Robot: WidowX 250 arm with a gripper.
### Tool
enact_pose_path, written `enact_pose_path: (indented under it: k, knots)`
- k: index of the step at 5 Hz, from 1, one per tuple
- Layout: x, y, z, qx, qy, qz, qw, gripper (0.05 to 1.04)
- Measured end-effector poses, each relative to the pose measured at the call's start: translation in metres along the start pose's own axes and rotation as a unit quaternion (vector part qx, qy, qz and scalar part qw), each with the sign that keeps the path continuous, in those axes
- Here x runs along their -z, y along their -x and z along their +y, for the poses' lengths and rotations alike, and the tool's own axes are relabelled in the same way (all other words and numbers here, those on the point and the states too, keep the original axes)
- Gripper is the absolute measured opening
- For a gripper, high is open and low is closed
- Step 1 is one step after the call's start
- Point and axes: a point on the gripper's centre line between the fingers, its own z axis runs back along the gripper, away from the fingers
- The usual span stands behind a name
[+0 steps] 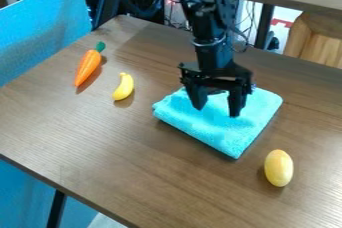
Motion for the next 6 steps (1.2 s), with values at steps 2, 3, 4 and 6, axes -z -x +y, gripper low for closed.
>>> enact_pose_path:
  k: [2,3,4,6]
  knots:
    - [0.024,-0.014,0.014,-0.013,-0.063,0.001,0.998,1.001]
    - [0.041,-0.008,0.017,-0.006,-0.09,0.021,0.9957,1.001]
    - [0.041,0.017,0.024,-0.021,-0.117,0.037,0.9923,1.001]
    - [0.033,0.079,0.044,-0.032,-0.109,0.151,0.982,1.001]
